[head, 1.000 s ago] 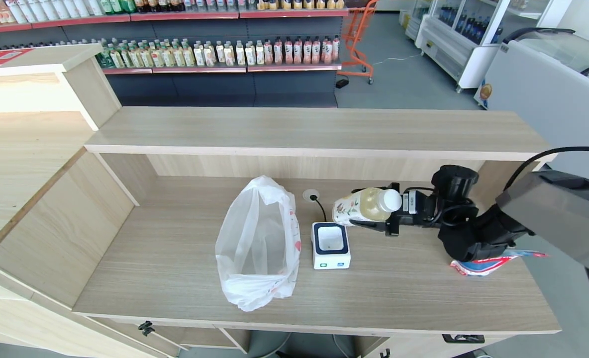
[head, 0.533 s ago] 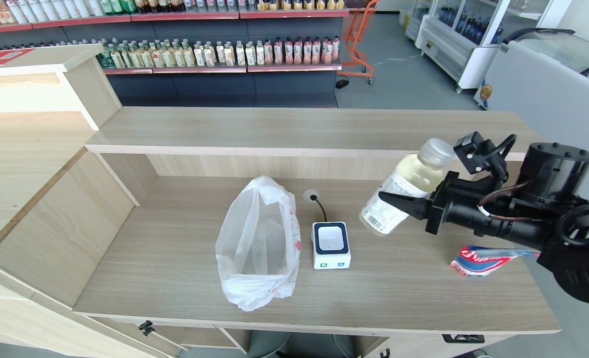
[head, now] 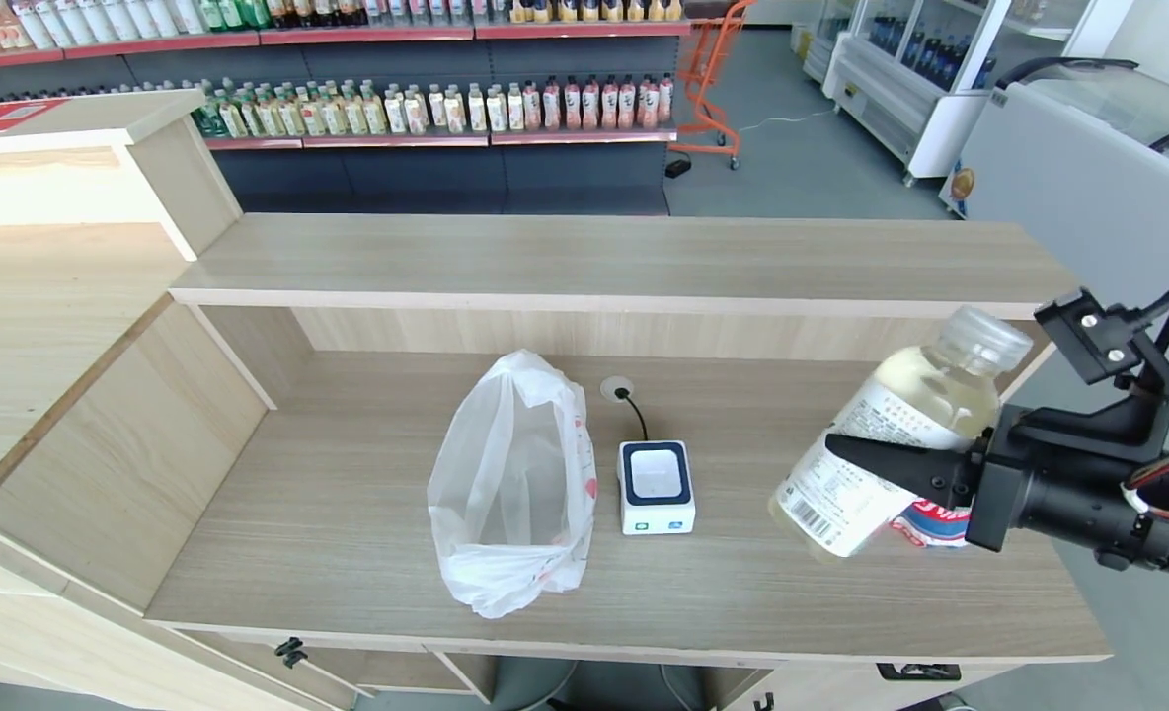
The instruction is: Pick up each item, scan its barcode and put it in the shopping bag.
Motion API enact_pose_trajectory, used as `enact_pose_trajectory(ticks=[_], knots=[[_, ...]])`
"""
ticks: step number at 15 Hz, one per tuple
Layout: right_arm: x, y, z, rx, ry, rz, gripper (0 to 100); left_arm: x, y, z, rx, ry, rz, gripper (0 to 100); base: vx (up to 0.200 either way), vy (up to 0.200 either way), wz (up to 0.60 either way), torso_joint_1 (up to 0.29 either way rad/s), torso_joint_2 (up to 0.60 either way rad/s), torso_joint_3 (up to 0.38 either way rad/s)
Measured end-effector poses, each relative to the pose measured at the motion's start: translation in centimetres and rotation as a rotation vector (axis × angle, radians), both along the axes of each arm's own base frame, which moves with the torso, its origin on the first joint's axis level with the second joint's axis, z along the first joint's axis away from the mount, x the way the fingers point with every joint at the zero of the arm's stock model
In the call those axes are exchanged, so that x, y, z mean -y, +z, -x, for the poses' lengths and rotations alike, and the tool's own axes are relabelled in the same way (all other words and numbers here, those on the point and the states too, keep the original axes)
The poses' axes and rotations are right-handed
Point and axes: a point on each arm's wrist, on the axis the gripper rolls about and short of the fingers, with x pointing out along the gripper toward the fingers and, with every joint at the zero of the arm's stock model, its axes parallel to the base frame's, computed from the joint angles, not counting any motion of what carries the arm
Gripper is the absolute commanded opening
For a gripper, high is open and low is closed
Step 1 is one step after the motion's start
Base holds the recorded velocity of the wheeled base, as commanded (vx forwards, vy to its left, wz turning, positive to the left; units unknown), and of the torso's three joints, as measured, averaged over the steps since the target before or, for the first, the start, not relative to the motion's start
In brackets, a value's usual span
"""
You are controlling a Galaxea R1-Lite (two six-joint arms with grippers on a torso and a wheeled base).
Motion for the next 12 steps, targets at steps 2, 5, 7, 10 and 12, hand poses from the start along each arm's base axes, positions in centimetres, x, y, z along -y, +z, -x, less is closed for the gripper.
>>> enact_pose_trajectory(ticks=[2,5,7,10,12], knots=[[-0.1,0.9,-0.7,-0.007,-0.015,-0.052,0,0.0,0.0,0.0,0.000,0.000,0.001,100,0.000,0.200,0.00,0.012,-0.01,0.005],[-0.6,0.6,-2.2,-0.041,-0.026,-0.060,0,0.0,0.0,0.0,0.000,0.000,0.001,100,0.000,0.200,0.00,0.007,0.01,0.001],[-1.1,0.0,-3.4,-0.039,-0.060,-0.054,0,0.0,0.0,0.0,0.000,0.000,0.000,100,0.000,0.000,0.00,0.000,0.00,0.000],[-2.2,-1.8,-5.8,-0.045,-0.113,-0.042,0,0.0,0.0,0.0,0.000,0.001,0.000,100,0.000,0.000,0.00,0.000,0.00,0.000],[-3.2,-3.5,-7.3,-0.067,-0.123,-0.026,0,0.0,0.0,0.0,0.000,0.001,0.000,100,0.000,0.000,0.00,0.000,0.00,0.000]])
